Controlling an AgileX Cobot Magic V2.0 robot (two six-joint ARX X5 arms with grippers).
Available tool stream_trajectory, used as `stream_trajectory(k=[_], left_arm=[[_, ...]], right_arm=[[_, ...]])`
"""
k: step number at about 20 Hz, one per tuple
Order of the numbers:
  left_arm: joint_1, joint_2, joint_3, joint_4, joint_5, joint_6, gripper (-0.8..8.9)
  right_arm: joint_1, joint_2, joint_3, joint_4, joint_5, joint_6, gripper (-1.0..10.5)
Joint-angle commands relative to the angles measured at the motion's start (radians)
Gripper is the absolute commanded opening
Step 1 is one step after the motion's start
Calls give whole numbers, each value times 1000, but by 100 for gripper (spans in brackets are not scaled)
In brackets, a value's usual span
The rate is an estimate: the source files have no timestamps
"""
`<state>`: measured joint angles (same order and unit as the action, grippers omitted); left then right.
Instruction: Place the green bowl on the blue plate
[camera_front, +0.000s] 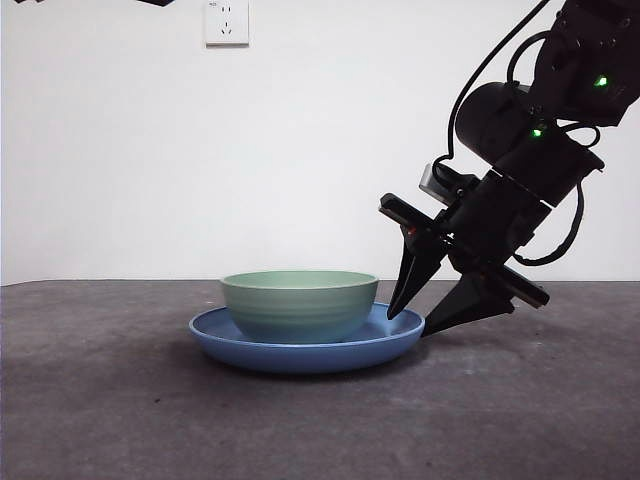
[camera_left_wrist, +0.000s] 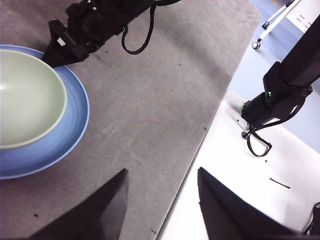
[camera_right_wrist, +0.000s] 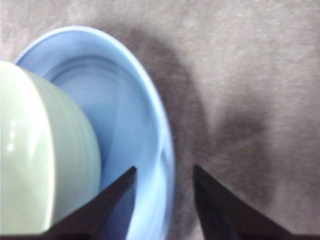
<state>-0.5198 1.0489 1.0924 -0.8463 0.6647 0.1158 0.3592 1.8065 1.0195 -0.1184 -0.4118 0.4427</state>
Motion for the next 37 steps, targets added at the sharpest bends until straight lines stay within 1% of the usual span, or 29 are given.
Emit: stream_trajectory(k=[1, 4, 6, 10, 12, 14, 17, 22, 27, 37], left_arm=[[-3, 9, 6, 2, 8, 15, 225], [-3, 9, 6, 3, 8, 15, 226], [-3, 9, 6, 3, 8, 15, 225], [-3, 9, 6, 4, 8, 15, 226], [-3, 9, 6, 4, 8, 15, 225], [-3, 9, 6, 4, 8, 15, 225], [-3, 9, 6, 3, 8, 15, 225], [-3, 9, 6, 2, 8, 14, 225], [-3, 9, 6, 2, 8, 15, 225], [-3, 9, 6, 2, 8, 14, 225]], right_arm=[[1, -23, 17, -13, 28, 2, 247], [-10, -111, 17, -63, 50, -24, 247], [-15, -185, 17, -103, 50, -56, 247], [-8, -391, 17, -247, 42, -170, 247], [3, -500, 17, -332, 27, -227, 247], [10, -599, 17, -423, -9, -277, 247], [20, -694, 17, -539, -53, -319, 246], [36, -799, 17, -700, -102, -374, 246], [52, -857, 17, -806, -112, -406, 246], [53, -866, 17, -816, -111, -409, 246]])
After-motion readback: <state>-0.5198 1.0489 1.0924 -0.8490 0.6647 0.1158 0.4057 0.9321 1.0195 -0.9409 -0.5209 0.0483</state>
